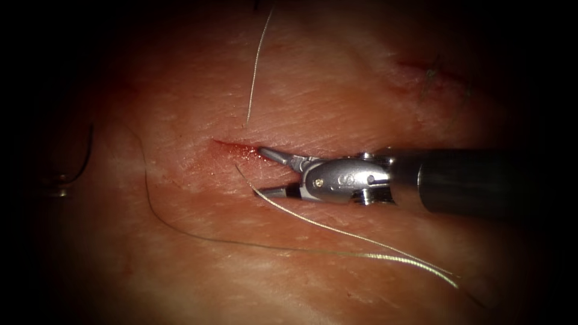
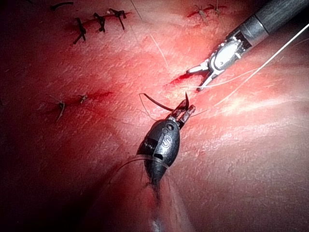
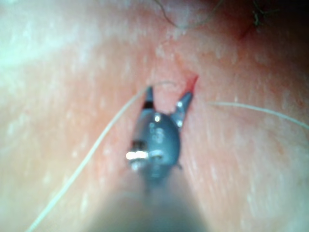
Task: Wound Closure
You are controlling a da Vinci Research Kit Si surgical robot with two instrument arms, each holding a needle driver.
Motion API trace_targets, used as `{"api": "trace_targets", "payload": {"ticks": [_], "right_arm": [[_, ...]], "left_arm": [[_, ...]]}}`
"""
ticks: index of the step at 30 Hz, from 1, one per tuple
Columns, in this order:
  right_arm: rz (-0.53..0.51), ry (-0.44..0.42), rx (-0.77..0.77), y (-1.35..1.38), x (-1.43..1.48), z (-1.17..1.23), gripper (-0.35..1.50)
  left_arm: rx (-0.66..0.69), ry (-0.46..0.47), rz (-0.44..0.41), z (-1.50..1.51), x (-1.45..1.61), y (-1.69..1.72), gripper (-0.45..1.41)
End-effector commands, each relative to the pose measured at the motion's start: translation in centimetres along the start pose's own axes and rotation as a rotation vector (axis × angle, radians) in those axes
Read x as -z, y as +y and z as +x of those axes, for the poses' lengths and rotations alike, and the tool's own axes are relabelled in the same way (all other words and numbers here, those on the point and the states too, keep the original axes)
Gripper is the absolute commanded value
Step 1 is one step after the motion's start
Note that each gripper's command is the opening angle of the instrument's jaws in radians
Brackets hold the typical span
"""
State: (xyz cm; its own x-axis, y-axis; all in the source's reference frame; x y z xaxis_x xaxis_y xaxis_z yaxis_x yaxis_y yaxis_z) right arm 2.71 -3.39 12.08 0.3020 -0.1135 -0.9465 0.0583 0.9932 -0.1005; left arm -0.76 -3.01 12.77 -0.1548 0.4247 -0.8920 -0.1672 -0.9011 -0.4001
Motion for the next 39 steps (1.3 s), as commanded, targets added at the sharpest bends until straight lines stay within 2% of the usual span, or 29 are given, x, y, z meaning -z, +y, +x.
{"api": "trace_targets", "payload": {"ticks": [1, 5, 8, 9, 11, 13, 16, 21, 26, 33, 39], "right_arm": [[0.012, 0.007, 0.004, -0.01, -0.15, 0.01, 0.81], [0.025, 0.014, 0.01, -0.01, -0.26, 0.02, 0.79], [0.044, 0.013, 0.019, -0.03, -0.34, 0.02, 0.55], [0.055, 0.008, 0.021, -0.04, -0.36, 0.01, 0.45], [0.072, 0.0, 0.027, -0.07, -0.4, 0.0, 0.14], [0.089, -0.008, 0.037, -0.09, -0.41, -0.01, -0.35], [0.131, -0.025, 0.009, -0.12, -0.38, -0.02, -0.35], [0.114, -0.053, -0.031, -0.18, -0.15, -0.04, -0.35], [0.076, -0.083, -0.03, -0.32, 0.29, -0.06, -0.35], [0.029, -0.119, -0.041, -0.56, 0.98, -0.16, -0.35], [0.006, -0.144, -0.049, -0.77, 1.45, -0.24, -0.35]], "left_arm": [[0.003, 0.001, -0.003, -0.07, -0.07, 0.03, -0.45], [0.003, 0.001, -0.003, -0.07, -0.06, 0.03, -0.45], [0.003, 0.002, -0.006, -0.07, -0.07, 0.03, -0.45], [0.003, 0.002, -0.006, -0.07, -0.07, 0.03, -0.45], [0.003, 0.002, -0.006, -0.07, -0.07, 0.03, -0.45], [0.003, 0.002, -0.006, -0.07, -0.06, 0.03, -0.45], [0.003, 0.002, -0.006, -0.07, -0.07, 0.04, -0.45], [0.003, 0.003, -0.008, -0.07, -0.07, 0.04, -0.45], [0.002, 0.006, -0.018, -0.06, -0.07, 0.06, -0.45], [0.006, 0.024, -0.073, 0.02, -0.03, 0.23, -0.45], [0.004, 0.036, -0.107, 0.12, -0.09, 0.4, -0.45]]}}
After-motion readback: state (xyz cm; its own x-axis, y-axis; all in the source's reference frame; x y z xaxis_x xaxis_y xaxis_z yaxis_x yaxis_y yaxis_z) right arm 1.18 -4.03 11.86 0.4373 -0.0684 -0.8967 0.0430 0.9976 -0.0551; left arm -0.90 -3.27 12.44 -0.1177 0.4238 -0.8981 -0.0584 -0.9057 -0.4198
